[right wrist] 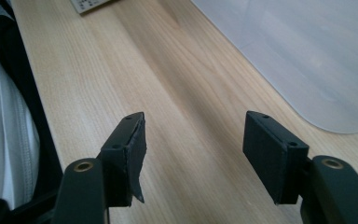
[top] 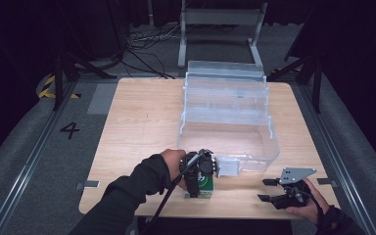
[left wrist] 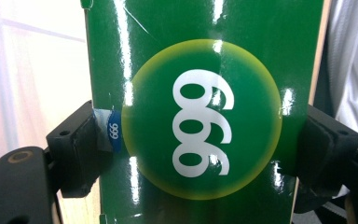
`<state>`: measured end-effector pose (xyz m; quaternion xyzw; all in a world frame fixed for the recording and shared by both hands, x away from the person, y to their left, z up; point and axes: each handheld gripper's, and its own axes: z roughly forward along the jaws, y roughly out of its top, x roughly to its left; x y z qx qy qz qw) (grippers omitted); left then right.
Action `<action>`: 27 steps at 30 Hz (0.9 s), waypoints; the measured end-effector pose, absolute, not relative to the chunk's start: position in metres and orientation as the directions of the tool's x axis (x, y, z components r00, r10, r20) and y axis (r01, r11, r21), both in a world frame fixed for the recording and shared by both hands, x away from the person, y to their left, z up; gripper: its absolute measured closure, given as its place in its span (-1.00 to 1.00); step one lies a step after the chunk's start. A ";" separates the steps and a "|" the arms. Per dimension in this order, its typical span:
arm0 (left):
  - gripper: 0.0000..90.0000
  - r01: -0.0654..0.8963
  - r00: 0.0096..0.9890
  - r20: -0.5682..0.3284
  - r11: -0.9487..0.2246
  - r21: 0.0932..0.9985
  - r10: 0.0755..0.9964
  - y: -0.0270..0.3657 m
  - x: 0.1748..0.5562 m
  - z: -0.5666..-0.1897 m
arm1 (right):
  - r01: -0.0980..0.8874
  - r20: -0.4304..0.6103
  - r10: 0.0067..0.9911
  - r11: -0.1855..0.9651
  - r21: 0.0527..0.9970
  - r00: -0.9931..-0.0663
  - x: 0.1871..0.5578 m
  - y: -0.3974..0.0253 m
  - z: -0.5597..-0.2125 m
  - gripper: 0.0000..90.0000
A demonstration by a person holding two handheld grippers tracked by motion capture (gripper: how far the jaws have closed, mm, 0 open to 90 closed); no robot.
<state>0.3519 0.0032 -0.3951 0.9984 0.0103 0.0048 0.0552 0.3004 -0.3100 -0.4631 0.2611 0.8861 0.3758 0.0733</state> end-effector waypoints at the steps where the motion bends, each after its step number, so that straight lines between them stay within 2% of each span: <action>1: -0.62 0.027 1.000 -0.004 -0.993 0.118 0.027 0.004 0.352 -0.393 | 0.407 0.064 0.522 0.578 0.707 -0.851 0.301 -0.311 -0.463 -0.12; 4: -0.61 0.012 1.000 -0.007 -0.994 0.109 0.011 0.005 0.350 -0.390 | 0.410 0.051 0.539 0.572 0.711 -0.841 0.303 -0.317 -0.464 -0.13; 11: -0.61 0.019 1.000 -0.013 -0.986 0.165 0.017 0.010 0.348 -0.370 | 0.424 0.048 0.576 0.539 0.728 -0.816 0.310 -0.332 -0.467 -0.18; 21: -0.62 0.010 1.000 0.007 -0.974 0.225 0.012 0.017 0.345 -0.339 | 0.421 0.033 0.588 0.537 0.731 -0.808 0.315 -0.343 -0.476 -0.41; 27: -0.62 0.006 0.999 0.035 -0.967 0.256 0.016 0.021 0.348 -0.317 | 0.447 0.038 0.616 0.526 0.723 -0.787 0.317 -0.355 -0.481 -0.42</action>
